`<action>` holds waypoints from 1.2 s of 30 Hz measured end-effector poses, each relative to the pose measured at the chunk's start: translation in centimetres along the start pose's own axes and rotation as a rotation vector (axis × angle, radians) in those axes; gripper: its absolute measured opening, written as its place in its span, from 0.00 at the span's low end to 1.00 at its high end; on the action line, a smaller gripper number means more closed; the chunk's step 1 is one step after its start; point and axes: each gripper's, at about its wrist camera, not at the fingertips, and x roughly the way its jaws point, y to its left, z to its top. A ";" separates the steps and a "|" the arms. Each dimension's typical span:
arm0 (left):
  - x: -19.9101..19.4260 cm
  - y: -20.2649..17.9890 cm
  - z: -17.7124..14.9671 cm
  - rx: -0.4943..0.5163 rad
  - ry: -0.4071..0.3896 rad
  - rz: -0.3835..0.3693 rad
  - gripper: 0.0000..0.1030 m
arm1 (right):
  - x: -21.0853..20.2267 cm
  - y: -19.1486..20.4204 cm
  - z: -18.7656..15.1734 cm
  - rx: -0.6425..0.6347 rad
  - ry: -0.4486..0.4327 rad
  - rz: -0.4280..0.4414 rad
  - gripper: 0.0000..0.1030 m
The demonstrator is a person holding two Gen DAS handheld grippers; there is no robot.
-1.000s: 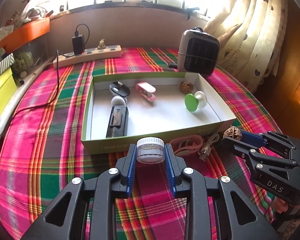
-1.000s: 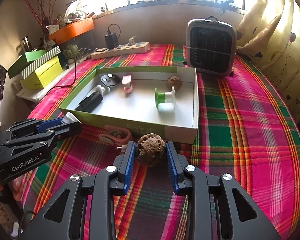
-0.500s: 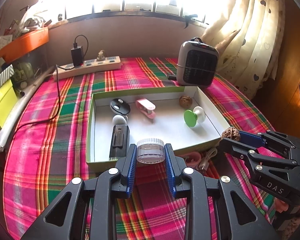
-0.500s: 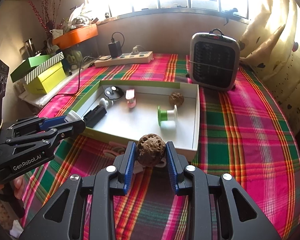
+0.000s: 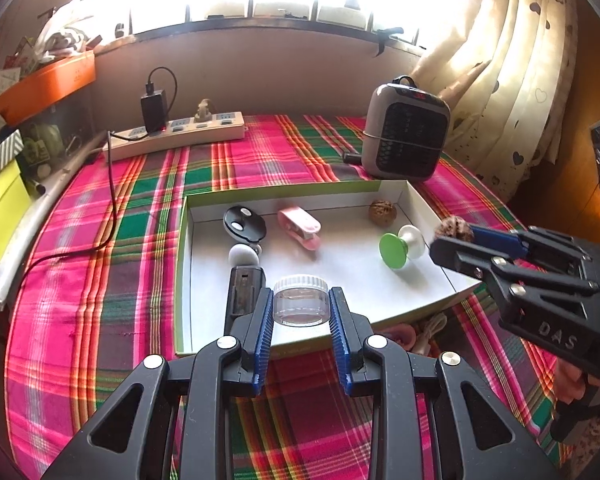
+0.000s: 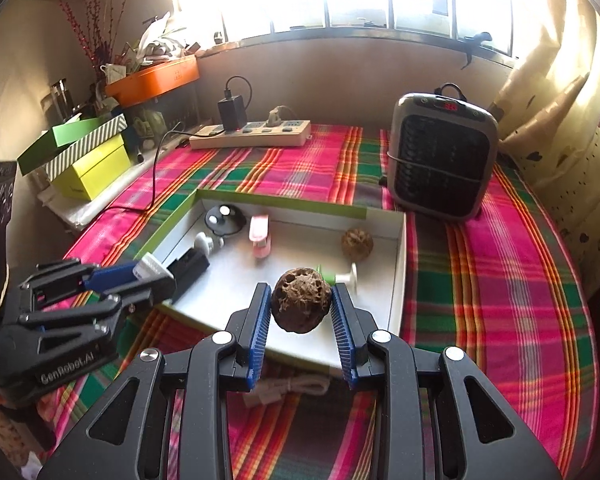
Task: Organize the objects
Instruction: 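Carry the walnut with the right gripper over the tray while the left lifts the jar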
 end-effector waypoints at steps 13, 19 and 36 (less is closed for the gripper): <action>2.6 0.4 1.1 -0.010 0.020 0.001 0.24 | 4.4 -1.0 2.7 -0.013 0.051 -0.006 0.31; 3.9 0.2 1.4 -0.004 0.031 0.002 0.24 | 6.5 -1.0 3.6 -0.019 0.082 0.000 0.31; 6.3 0.1 1.9 0.010 0.067 0.009 0.24 | 9.9 -1.4 4.1 -0.040 0.155 -0.003 0.31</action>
